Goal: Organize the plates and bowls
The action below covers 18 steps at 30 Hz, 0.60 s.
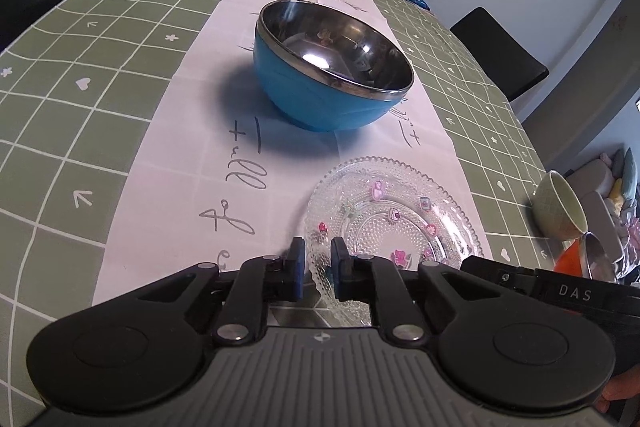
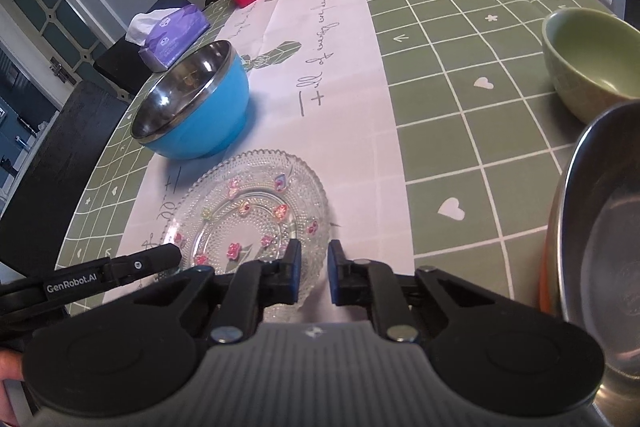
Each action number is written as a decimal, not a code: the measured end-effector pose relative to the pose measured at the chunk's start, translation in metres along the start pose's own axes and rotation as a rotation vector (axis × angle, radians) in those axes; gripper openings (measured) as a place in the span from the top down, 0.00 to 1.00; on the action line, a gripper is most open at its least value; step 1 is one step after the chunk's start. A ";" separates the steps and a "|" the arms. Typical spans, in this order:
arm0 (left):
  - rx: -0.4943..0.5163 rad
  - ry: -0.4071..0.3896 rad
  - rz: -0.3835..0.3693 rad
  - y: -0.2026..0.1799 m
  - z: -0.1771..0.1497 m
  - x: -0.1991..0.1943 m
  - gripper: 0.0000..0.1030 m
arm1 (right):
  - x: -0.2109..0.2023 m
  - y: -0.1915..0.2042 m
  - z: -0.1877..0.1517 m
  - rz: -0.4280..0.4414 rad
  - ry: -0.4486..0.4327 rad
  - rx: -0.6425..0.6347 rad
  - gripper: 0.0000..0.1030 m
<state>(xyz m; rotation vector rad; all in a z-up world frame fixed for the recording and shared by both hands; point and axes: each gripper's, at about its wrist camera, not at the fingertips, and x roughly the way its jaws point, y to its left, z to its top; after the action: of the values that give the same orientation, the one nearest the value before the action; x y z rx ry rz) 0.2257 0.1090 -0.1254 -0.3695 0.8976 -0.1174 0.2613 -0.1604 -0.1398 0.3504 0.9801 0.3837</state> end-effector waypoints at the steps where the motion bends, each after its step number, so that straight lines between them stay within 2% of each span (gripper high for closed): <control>1: 0.006 -0.003 0.002 0.000 0.000 0.000 0.86 | 0.000 0.000 0.000 0.000 -0.003 -0.003 0.89; 18: 0.004 -0.050 -0.027 -0.007 0.007 -0.027 0.86 | -0.024 0.006 0.008 0.029 -0.067 0.002 0.90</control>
<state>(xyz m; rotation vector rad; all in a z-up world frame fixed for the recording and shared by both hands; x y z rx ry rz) 0.2149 0.1107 -0.0988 -0.3795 0.8433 -0.1347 0.2548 -0.1676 -0.1157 0.3775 0.9112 0.3951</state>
